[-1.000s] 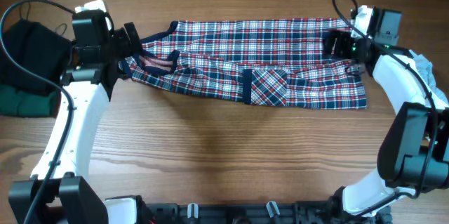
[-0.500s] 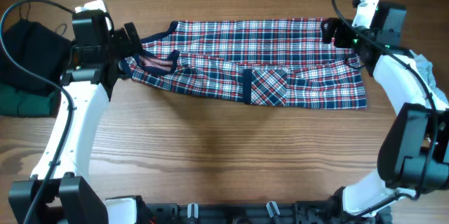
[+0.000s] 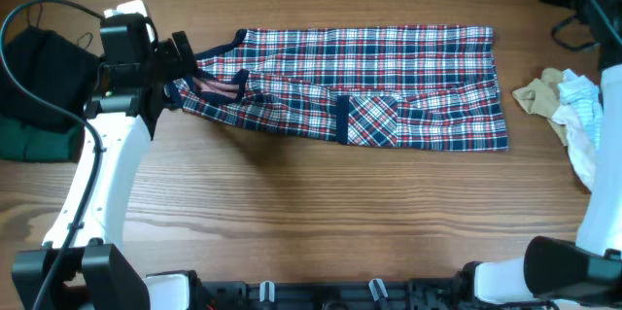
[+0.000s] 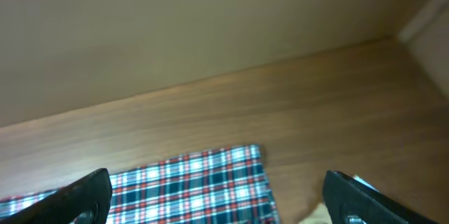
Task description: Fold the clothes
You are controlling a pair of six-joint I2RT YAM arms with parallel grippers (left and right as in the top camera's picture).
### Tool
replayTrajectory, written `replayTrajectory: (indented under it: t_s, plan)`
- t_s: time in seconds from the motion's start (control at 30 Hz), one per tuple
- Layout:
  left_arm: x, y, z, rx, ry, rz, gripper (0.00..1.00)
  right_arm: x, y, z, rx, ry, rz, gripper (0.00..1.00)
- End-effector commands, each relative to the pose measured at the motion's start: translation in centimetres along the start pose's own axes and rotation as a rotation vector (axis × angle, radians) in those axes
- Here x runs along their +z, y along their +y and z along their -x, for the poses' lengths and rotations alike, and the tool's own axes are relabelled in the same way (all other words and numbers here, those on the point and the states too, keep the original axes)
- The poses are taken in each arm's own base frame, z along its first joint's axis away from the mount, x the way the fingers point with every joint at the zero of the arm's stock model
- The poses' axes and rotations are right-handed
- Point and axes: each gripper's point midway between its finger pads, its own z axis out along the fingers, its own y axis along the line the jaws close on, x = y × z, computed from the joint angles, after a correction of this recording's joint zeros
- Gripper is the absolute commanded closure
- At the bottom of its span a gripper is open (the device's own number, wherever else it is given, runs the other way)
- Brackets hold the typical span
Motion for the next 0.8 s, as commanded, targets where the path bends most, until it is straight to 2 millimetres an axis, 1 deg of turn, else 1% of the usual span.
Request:
replayTrajectory:
  t_s: [0.0,0.1,0.13,0.17,0.2,0.27,0.4,0.47,0.53,0.6,0.67,0.77]
  plan:
    - [-0.2,0.1,0.5,-0.006,-0.011,-0.001,0.0,3.6,-1.1,-1.5,0.026,0.076,-0.063,0.04]
    - [-0.2,0.1,0.5,-0.006,-0.011,-0.001,0.0,9.5,-1.5,-4.2,-0.002,0.172,-0.072,0.01]
    - [-0.2,0.1,0.5,-0.006,-0.011,-0.001,0.0,12.3,-1.7,-5.2,-0.014,0.196,-0.072,0.01]
    - [-0.2,0.1,0.5,-0.006,-0.011,-0.001,0.0,14.4,-1.8,-6.0,-0.015,0.212,-0.073,0.01]
    - [-0.2,0.1,0.5,-0.006,-0.011,-0.001,0.0,15.9,-1.9,-6.7,-0.014,0.226,-0.075,0.01]
    - [-0.2,0.1,0.5,-0.006,-0.011,-0.001,0.0,19.1,-2.0,-9.1,-0.014,0.279,-0.068,0.01]
    - [-0.2,0.1,0.5,-0.006,-0.011,-0.001,0.0,23.3,-2.4,-12.9,-0.096,0.356,-0.059,0.0]
    - [-0.2,0.1,0.5,-0.006,-0.011,-0.001,0.0,25.3,-2.8,-15.2,-0.127,0.399,-0.058,0.01]
    - [-0.2,0.1,0.5,-0.006,-0.012,-0.001,0.0,26.5,-2.9,-16.7,-0.143,0.426,-0.055,0.01]
    - [-0.2,0.1,0.5,-0.006,-0.012,-0.001,0.0,27.9,-3.1,-18.8,-0.146,0.468,-0.054,0.01]
    - [-0.2,0.1,0.5,-0.006,-0.011,-0.001,0.0,29.0,-3.2,-20.7,-0.184,0.505,-0.04,0.0]
    - [-0.2,0.1,0.5,-0.006,-0.011,-0.001,0.0,29.6,-3.3,-21.9,-0.194,0.531,-0.038,0.01]
